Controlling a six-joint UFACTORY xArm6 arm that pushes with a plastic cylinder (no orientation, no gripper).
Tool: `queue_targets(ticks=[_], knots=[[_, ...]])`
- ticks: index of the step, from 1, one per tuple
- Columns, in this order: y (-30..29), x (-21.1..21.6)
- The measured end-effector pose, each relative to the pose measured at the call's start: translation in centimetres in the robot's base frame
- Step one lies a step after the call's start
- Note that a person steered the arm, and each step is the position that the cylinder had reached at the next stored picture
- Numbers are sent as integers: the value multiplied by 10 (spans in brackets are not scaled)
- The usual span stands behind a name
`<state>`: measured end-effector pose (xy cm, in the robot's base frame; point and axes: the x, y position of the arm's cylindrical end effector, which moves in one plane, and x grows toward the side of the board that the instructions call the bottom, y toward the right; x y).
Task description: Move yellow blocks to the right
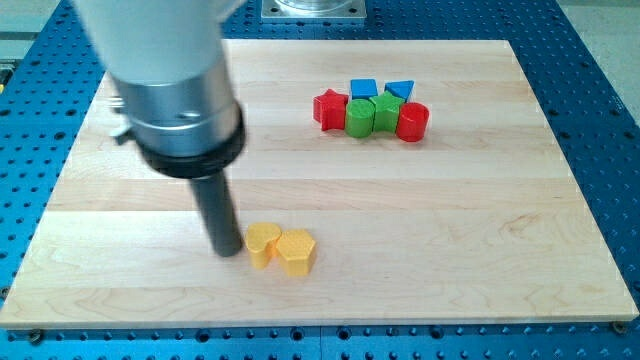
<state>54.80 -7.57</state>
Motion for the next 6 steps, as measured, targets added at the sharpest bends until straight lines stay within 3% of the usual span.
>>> queue_targets(ticks=[1,3,4,6], knots=[[21,1],[16,71],[59,61],[55,0]])
